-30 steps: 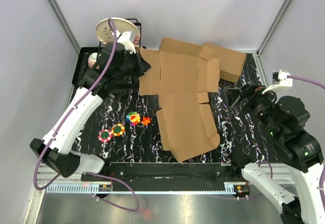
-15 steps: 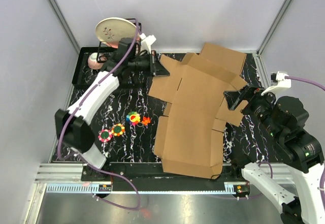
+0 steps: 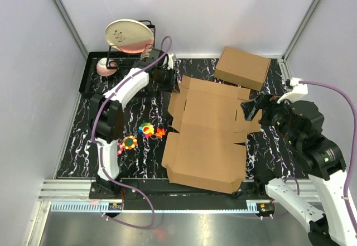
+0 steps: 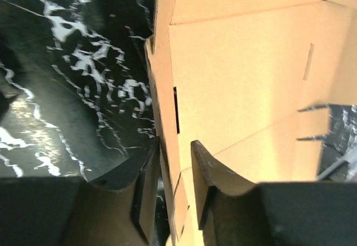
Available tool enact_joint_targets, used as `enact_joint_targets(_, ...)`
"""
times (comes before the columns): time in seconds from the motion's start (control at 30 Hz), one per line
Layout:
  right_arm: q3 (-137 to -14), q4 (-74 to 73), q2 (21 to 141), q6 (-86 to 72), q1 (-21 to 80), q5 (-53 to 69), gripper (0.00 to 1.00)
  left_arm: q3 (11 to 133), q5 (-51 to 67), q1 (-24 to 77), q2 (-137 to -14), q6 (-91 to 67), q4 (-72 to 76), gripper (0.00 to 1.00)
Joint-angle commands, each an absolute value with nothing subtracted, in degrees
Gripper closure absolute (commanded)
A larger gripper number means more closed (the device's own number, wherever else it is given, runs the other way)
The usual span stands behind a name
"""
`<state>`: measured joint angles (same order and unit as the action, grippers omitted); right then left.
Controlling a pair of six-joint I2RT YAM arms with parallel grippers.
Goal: Fold the paper box
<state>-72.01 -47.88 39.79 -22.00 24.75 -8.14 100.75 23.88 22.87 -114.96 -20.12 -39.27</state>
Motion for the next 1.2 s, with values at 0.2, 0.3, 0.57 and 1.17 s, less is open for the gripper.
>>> enact_joint_targets(0.2,-69.09,-43.95,44.30,-22.15,24.87,-10.02,0.04,114.51,0.09,23.03,-111.90,-18.71,-44.65,0.31)
enact_joint_targets(0.3,-67.51,-41.84,45.00,-23.02,24.79,-10.11,0.04,110.78,-2.28,23.81,-106.82,-22.84,-42.64,0.14)
enact_joint_targets(0.57,-62.14,-35.60,47.63,-26.28,24.87,-8.88,0.05,74.37,-10.90,43.67,-87.02,-35.23,-20.05,0.17)
enact_joint_targets(1.17,-57.31,-33.92,46.50,-26.46,24.96,-10.11,0.05,61.44,-15.91,61.35,-100.54,-43.77,-22.05,0.26)
